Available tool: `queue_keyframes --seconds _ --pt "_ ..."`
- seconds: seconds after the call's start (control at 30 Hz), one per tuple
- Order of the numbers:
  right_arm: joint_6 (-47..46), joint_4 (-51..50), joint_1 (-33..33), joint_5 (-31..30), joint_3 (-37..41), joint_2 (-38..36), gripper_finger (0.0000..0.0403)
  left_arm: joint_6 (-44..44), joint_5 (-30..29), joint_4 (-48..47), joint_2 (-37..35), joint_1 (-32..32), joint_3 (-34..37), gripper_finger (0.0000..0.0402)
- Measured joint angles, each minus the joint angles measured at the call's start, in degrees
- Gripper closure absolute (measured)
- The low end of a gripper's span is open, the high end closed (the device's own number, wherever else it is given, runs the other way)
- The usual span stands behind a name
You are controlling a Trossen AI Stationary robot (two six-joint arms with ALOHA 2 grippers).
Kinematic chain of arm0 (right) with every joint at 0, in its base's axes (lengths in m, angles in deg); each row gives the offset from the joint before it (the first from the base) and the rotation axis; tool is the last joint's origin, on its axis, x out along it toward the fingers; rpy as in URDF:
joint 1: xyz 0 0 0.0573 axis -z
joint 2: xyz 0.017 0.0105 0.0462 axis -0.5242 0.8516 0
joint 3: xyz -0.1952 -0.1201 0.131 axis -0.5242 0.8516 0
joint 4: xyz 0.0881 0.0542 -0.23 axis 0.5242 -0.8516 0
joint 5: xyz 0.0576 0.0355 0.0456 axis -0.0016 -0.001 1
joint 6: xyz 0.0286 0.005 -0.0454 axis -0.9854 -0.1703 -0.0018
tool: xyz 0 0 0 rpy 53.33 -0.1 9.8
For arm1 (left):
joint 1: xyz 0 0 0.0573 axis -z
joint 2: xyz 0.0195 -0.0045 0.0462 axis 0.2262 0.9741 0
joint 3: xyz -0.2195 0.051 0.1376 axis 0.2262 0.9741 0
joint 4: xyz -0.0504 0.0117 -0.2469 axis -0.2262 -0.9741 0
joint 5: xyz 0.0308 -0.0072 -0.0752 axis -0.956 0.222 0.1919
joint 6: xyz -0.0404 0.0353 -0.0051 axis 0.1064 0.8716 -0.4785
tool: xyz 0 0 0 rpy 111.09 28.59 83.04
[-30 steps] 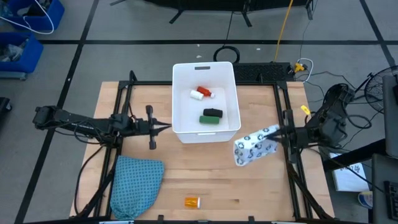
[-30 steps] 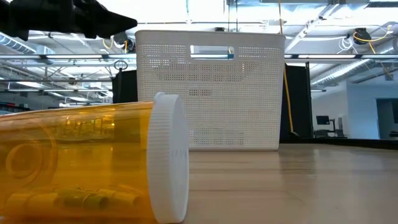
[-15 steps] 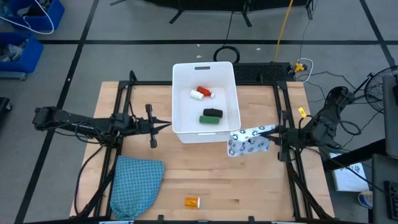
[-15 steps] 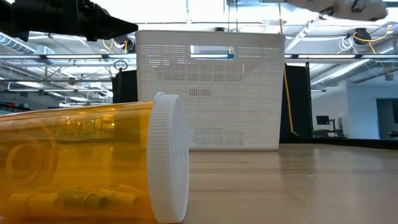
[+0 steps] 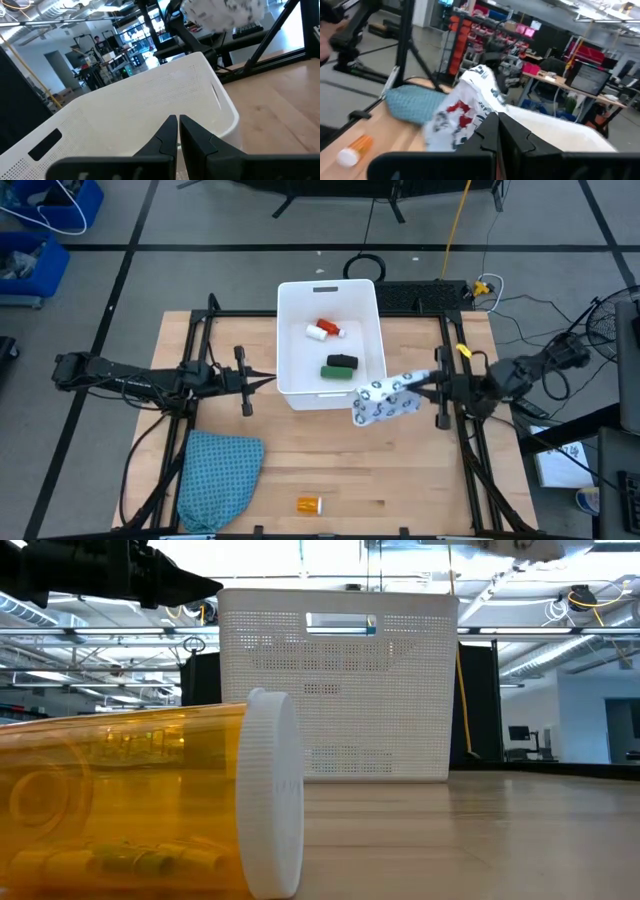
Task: Pick & place medical supplies in basket/bin
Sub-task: Put the white mailer bag into the white bin
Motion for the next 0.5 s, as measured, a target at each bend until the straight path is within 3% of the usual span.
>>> queue_keyframes --seconds 0.17,0.37,0.5 --pt "1.4 -2.0 10.1 10.9 -7.9 6.1 0.0403 -0.6 0.0 -0.5 0.0 0.0 0.0 0.0378" --pt "2.1 -14.0 24.7 17.9 -24.9 16.8 0.0403 -1.2 0.1 -1.9 0.0 0.0 0.0 0.0378" --pt "3.4 -20.4 35.0 27.4 -35.0 24.2 0.0403 -1.3 0.1 -1.8 0.0 0.0 0.0 0.0378"
